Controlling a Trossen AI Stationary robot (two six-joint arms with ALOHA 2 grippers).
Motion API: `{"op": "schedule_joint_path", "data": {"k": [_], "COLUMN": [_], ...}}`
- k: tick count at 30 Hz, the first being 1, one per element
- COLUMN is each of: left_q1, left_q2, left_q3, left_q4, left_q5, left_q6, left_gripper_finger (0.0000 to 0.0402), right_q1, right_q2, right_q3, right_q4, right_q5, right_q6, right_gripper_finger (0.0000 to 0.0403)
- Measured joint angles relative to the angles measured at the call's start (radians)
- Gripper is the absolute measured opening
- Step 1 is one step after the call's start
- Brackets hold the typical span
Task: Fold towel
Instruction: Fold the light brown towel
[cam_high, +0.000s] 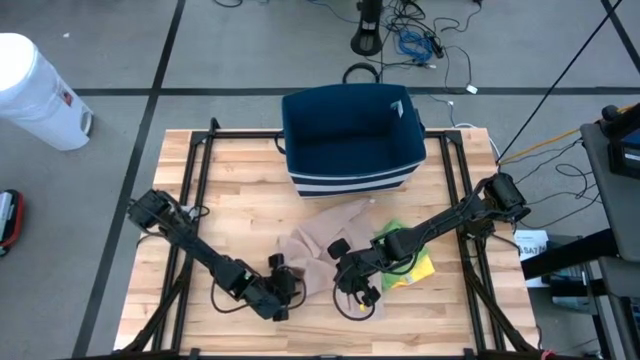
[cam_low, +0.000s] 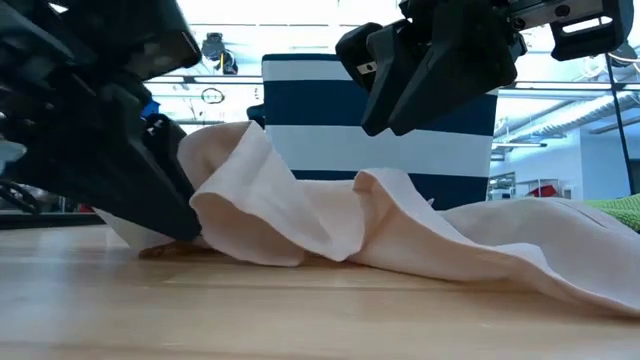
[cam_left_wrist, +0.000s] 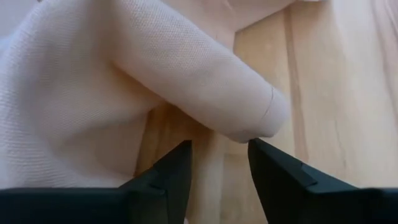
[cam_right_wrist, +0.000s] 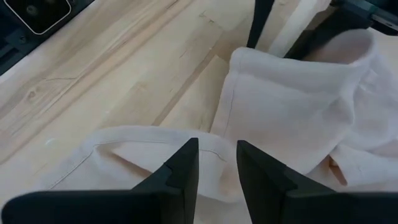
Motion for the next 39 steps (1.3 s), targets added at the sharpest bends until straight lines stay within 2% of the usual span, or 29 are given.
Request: {"op": "schedule_joint_path", "data": {"k": [6,15,23,30,34,39], "left_q1": [0.026,0.022,-0.011,-0.046,-0.06,-0.07], "left_q2": [0.0,0.0,-0.009,-0.076,-0.118,-0.126], "left_q3": [0.0,0.0,0.0,0.0,0.055,0.225], "left_q4": [0.013,0.039,-0.009,-0.068,-0.23,-0.602], "left_q5": [-0.02,-0.05,-0.049,-0.051,-0.04,0.033], "left_q6": [0.009,0.099,0.115,0.106,0.099,0.089], "left_gripper_finger": [0.0125,0.0008,0.0002,0.0001,0.0001,0.0001], "right_q1": [0.0,0.007,0.008,-0.003,-0.003,-0.003], "right_q2": [0.0,0.0,0.042,0.109,0.111,0.111], "right_q3": [0.0,0.0,0.0,0.0,0.0,0.0], "right_q4": [-0.002,-0.008,-0.003,-0.004,-0.006,-0.01], "right_q5": [0.0,-0.004,0.001,0.003,0.002,0.0], "right_q6": [0.004,0.008,0.031,0.048,0.057,0.058], "right_gripper_finger": [0.0098,0.0098,0.0098,0.0098,0.0098,0.0098]}}
